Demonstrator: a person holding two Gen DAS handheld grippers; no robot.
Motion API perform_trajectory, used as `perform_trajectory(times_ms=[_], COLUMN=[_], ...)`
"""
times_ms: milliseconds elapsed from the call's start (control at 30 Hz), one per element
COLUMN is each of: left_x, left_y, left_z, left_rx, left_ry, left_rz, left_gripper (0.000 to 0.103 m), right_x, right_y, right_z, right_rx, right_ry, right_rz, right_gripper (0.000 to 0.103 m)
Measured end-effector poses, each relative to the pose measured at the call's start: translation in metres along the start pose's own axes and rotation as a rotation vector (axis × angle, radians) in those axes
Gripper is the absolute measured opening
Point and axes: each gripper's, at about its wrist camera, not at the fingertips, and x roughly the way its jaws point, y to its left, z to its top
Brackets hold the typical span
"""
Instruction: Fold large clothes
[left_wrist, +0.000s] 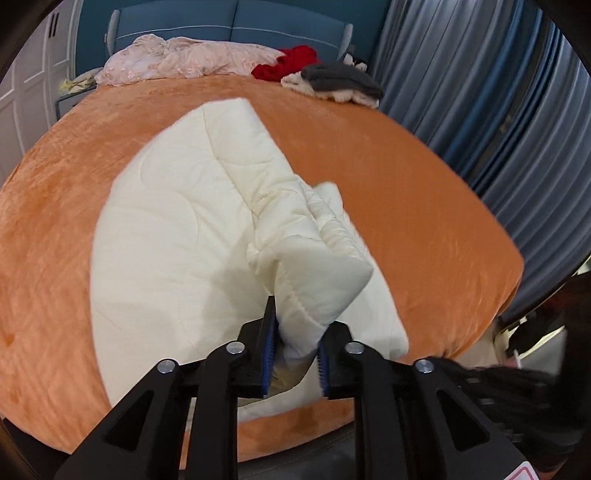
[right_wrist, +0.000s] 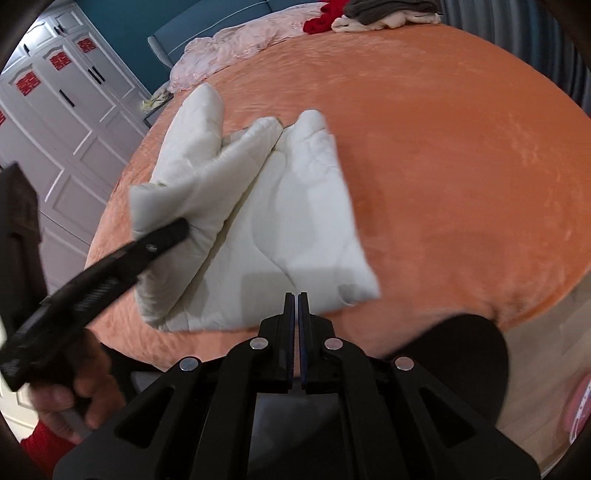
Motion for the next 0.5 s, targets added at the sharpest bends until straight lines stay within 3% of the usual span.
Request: perform_trajectory(times_ms=[67, 100, 133, 167, 233, 300, 367, 500], left_x=[-0.004, -0.008, -0.013, -0.018, -0.035, -0.045, -0.054, -0.057], left_y=[-0.002, -0.004, -0.005, -0.006, -0.002, 0.003, 0.013, 0.044], left_z=[-0.005, -0.007, -0.008, -0.010, -0.014, -0.016, -0.022, -0.042], left_rx=[0.014, 0.023, 0.027, 0.024, 0.007, -0.004, -0.017, -0.046], left_ry=[-0.015, -0.020, -0.022, -0.026, -0.044, -0.051, -0.046, 0.002], left_rz=[0.019, 0.015, 0.004, -0.007, -0.007, 0.002, 0.021, 0.109], left_gripper=[0.028, 0.040, 0.055, 0.060, 0.069, 0.072, 0.072, 0.072], right_x=[-0.009, -0.015, -0.020, -0.023, -0.035, -0.042, -0.041, -0.020], right_y=[-0.002, 0.000, 0.003, 0.006, 0.015, 0.031, 0.047, 0.073], right_z=[0.008, 0.011, 0.010, 0.013, 0.028, 0.043, 0.058, 0.076], right_rx=[-0.004, -0.010, -0.015, -0.021, -0.059, -0.107, -0.140, -0.216], right_ry=[-0.005, -0.013, -0.025, -0.036, -0.073, -0.106, -0.124, -0.094], right_rz=[0.015, 0.026, 0.037, 0.050, 0.092, 0.125, 0.158, 0.147], right_gripper=[0.008, 0.013, 0.025, 0.037, 0.042, 0.045, 0.055, 0.064])
